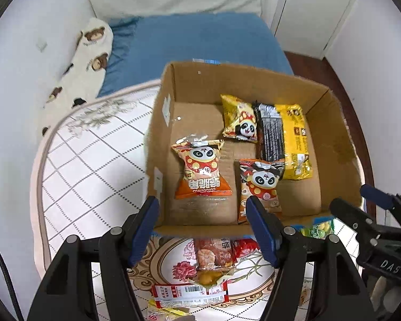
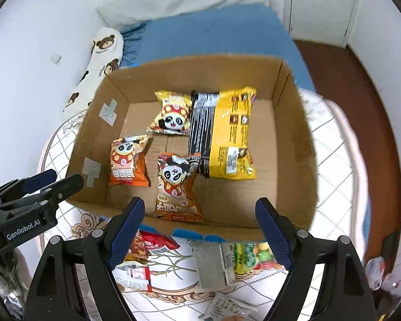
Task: Organize snacks
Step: 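Lift both tools out of the box back toward the snacks, then grasp the clear bread bag with left tool while right grasps nitz cookie pack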
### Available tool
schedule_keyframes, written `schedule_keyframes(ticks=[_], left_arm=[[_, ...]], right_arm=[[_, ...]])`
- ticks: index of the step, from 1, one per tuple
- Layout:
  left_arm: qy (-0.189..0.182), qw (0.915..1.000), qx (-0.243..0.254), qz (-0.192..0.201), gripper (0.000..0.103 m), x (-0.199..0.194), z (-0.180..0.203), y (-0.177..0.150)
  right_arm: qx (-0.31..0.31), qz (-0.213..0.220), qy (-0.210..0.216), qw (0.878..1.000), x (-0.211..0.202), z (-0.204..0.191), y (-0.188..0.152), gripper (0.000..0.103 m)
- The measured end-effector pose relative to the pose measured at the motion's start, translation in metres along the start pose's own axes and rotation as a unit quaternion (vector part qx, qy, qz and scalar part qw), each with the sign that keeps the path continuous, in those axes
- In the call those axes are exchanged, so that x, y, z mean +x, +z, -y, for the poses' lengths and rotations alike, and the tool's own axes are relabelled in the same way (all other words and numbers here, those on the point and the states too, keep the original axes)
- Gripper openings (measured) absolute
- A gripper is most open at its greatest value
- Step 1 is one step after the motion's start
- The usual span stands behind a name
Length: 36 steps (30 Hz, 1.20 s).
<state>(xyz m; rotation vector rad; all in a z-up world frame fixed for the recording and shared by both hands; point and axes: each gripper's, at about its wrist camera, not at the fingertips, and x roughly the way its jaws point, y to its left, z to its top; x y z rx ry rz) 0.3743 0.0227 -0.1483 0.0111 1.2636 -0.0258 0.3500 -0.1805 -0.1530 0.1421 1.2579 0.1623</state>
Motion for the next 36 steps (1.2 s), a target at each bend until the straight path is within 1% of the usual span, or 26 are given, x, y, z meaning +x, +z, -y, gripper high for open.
schedule_keyframes(ticks=[2,6,9,12,16,20,22,25,26,27,28,29,32,34,36], left_arm=[[0.001,0.9998,0.0,0.022,0.066,-0.017,-0.001,-0.009],[0.001,0.9986,0.002,0.053,0.066,-0.045,-0.003,-0.024],[-0.002,0.9972,0.004,0.074,0.066,-0.067,-0.002,-0.036],[-0.01,0.996,0.003,0.088,0.066,-0.085,-0.002,-0.046],[-0.021,0.9952,-0.005,0.096,0.066,-0.1,-0.005,-0.061],[-0.019,0.9954,-0.007,0.093,0.066,-0.102,-0.012,-0.082],[-0.006,0.9967,0.006,0.081,0.066,-0.094,-0.014,-0.097],[0.01,0.9984,0.023,0.052,0.067,-0.072,-0.019,-0.119],[0.013,0.9989,0.027,0.035,0.067,-0.06,-0.024,-0.128],[0.014,0.9994,0.028,0.018,0.067,-0.05,-0.028,-0.136],[0.013,0.9995,0.029,-0.006,0.067,-0.035,-0.034,-0.147],[0.015,0.9993,0.03,-0.019,0.067,-0.027,-0.037,-0.154],[0.025,0.9965,0.045,-0.066,0.067,0.003,-0.046,-0.18],[0.029,0.993,0.059,-0.098,0.067,0.02,-0.05,-0.197],[0.026,0.9877,0.078,-0.133,0.067,0.037,-0.052,-0.214]], right_arm=[[-0.007,0.017,-0.005,1.0,-0.016,-0.005,-0.005,0.087],[-0.018,0.049,-0.006,0.999,-0.048,-0.017,-0.017,0.087],[-0.024,0.069,-0.001,0.997,-0.071,-0.027,-0.027,0.087],[-0.028,0.087,0.014,0.996,-0.091,-0.035,-0.038,0.087],[-0.026,0.092,0.028,0.995,-0.107,-0.042,-0.056,0.087],[-0.014,0.074,0.036,0.996,-0.104,-0.039,-0.082,0.087],[-0.002,0.06,0.036,0.998,-0.095,-0.034,-0.095,0.087],[0.02,0.015,0.038,0.999,-0.067,-0.021,-0.119,0.089],[0.03,-0.002,0.04,0.999,-0.055,-0.017,-0.127,0.093],[0.04,-0.017,0.042,0.998,-0.042,-0.012,-0.137,0.094],[0.048,-0.032,0.041,0.998,-0.03,-0.007,-0.145,0.094],[0.056,-0.048,0.038,0.997,-0.017,-0.003,-0.154,0.094],[0.076,-0.085,0.026,0.993,0.016,0.01,-0.178,0.094],[0.083,-0.098,0.02,0.992,0.03,0.016,-0.188,0.094],[0.087,-0.109,0.015,0.99,0.041,0.021,-0.197,0.094]])
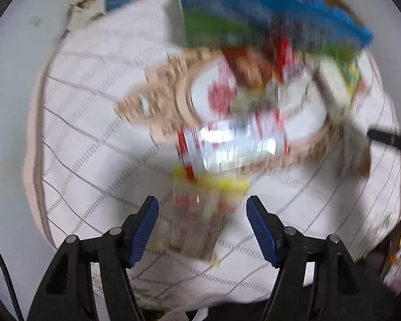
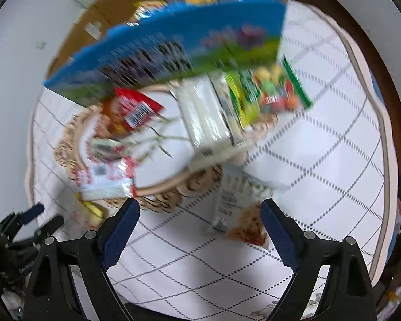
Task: Organize snacks
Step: 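Grasp the clear bread bag with left tool while right grasps nitz cookie pack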
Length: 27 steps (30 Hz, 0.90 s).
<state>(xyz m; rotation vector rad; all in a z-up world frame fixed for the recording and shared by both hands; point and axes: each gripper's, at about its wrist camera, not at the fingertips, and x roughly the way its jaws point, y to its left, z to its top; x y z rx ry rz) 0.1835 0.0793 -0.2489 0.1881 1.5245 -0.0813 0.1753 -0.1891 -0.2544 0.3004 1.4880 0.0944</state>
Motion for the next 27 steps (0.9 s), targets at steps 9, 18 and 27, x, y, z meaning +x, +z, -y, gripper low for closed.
schedule_keyframes(ticks=[9,18,27], left_arm=[[0.014,0.9966,-0.017,-0.08,0.063,0.069,-0.004,-0.012],[-0.057,0.9776,-0.185,-0.083,0.06,0.079,-0.036,-0.008],[-0.043,0.9817,-0.161,-0.093,0.06,0.098,-0.025,-0.024]], right_arm=[[0.022,-0.019,-0.026,0.999,0.034,0.016,0.0,0.094],[0.026,-0.039,-0.066,0.997,0.073,0.032,-0.003,0.076],[-0.1,-0.074,-0.044,0.991,0.08,-0.021,-0.047,0.06]])
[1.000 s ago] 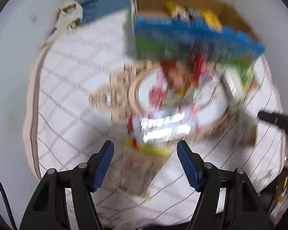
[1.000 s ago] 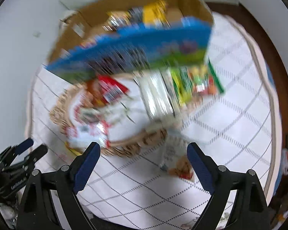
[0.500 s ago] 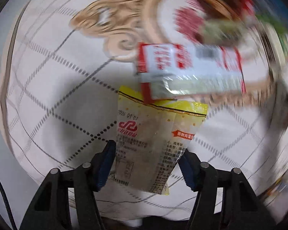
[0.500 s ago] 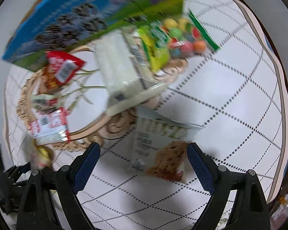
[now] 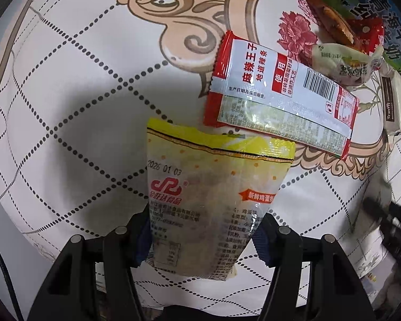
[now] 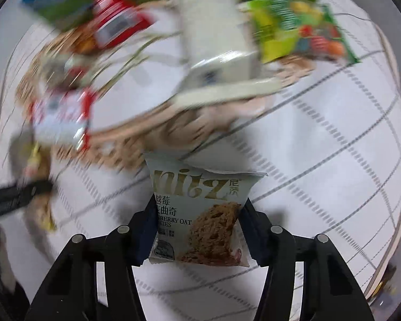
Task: Organize snacks
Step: 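Grasp the clear bread bag with left tool while right grasps nitz cookie pack, then carry both packs into the box and open both tools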
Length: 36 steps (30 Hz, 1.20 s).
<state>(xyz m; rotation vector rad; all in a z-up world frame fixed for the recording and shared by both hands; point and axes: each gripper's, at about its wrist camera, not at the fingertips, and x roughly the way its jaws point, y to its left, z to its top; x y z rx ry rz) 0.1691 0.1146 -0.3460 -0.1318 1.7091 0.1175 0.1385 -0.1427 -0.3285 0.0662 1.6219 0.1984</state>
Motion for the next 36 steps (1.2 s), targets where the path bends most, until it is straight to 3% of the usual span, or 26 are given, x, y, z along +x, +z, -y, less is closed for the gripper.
schedule_keyframes(ticks=[1,2,3,4,8,10,13,15,16,25,32,36], left_arm=[[0.0,1.0,0.001,0.0,0.06,0.005,-0.007,0.002],[0.002,1.0,0.001,-0.001,0.06,0.008,-0.006,0.001],[0.002,1.0,0.001,-0.001,0.06,0.008,-0.007,0.0],[0.004,1.0,0.002,0.0,0.06,0.009,-0.005,0.0],[0.005,0.9999,-0.004,0.01,0.059,0.001,0.0,0.003],[0.008,0.9998,-0.011,0.016,0.052,-0.003,0.002,-0.002],[0.004,0.9997,-0.016,0.017,0.048,-0.014,0.005,-0.014],[0.0,0.9997,-0.017,0.017,0.046,-0.018,0.008,-0.02],[-0.003,0.9997,-0.015,0.018,0.046,-0.02,0.01,-0.023],[-0.029,0.9982,0.014,0.05,0.046,-0.06,0.038,-0.039],[-0.081,0.9919,0.04,0.089,0.046,-0.119,0.067,-0.037],[-0.116,0.9855,0.057,0.11,0.046,-0.158,0.091,-0.019]], right_arm=[[0.002,-0.009,0.006,1.0,0.003,-0.002,-0.003,0.062],[0.008,-0.015,0.013,1.0,0.004,-0.002,-0.003,0.072],[0.019,-0.022,0.026,0.999,0.006,0.0,-0.003,0.09],[0.027,-0.023,0.034,0.999,0.007,0.001,-0.004,0.095],[0.032,-0.024,0.014,0.999,0.012,0.008,-0.011,0.096],[0.026,-0.018,0.0,1.0,0.016,0.016,-0.018,0.096],[0.012,-0.002,-0.023,1.0,0.021,0.007,-0.026,0.087],[0.006,0.018,-0.03,0.999,0.019,0.005,-0.029,0.062],[0.007,0.025,-0.026,0.999,0.016,0.005,-0.031,0.059],[0.033,0.059,0.019,0.998,-0.033,0.016,-0.027,0.057],[0.046,0.106,0.072,0.991,-0.095,0.027,-0.013,0.057],[0.05,0.139,0.096,0.984,-0.136,0.027,0.0,0.057]])
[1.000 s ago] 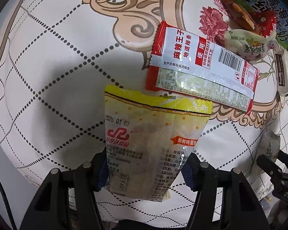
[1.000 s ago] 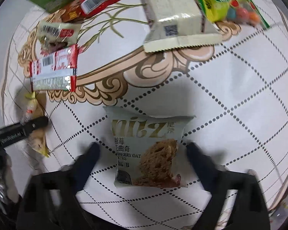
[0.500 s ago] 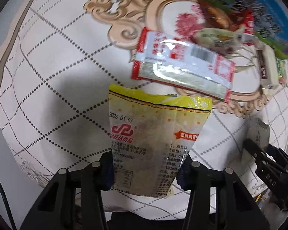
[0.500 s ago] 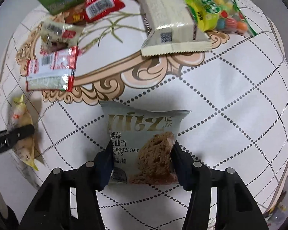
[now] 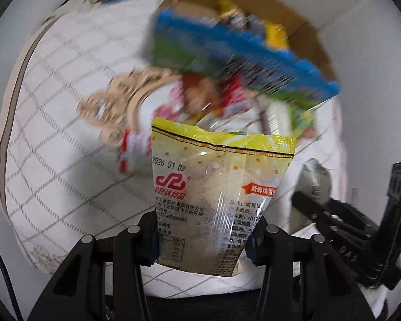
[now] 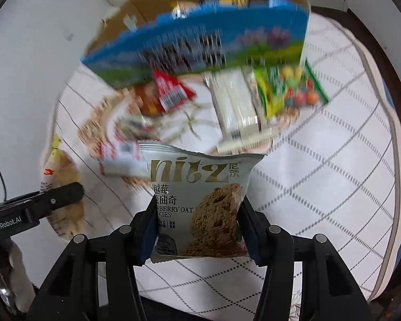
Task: Organize snacks
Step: 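Carry both packs into the box and open both tools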
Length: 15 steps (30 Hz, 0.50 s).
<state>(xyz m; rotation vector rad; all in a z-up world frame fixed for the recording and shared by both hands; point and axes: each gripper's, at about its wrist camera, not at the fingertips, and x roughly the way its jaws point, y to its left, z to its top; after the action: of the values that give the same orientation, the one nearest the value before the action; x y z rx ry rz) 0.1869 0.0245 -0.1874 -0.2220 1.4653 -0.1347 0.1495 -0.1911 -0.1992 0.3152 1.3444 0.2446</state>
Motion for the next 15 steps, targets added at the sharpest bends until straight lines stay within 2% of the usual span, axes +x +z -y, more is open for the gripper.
schedule_keyframes(ticks=[1,4,7,11,15], left_arm=[[-0.008,0.9999,0.006,0.009,0.046,-0.009,0.011,0.01],[-0.018,0.9991,0.022,0.03,0.046,-0.031,0.026,0.043],[-0.019,0.9976,0.041,0.052,0.046,-0.051,0.041,0.079],[0.001,0.9954,0.055,0.078,0.046,-0.06,0.056,0.13],[0.035,0.9942,0.058,0.083,0.046,-0.049,0.06,0.186]], right_arm=[[-0.002,0.008,0.003,1.0,0.002,-0.009,-0.001,0.057],[-0.004,0.037,0.019,0.999,-0.017,-0.015,0.034,0.057],[-0.011,0.062,0.017,0.998,-0.038,-0.012,0.065,0.057],[-0.022,0.099,-0.019,0.995,-0.051,-0.007,0.127,0.057],[-0.03,0.103,-0.066,0.992,-0.045,0.004,0.188,0.057]])
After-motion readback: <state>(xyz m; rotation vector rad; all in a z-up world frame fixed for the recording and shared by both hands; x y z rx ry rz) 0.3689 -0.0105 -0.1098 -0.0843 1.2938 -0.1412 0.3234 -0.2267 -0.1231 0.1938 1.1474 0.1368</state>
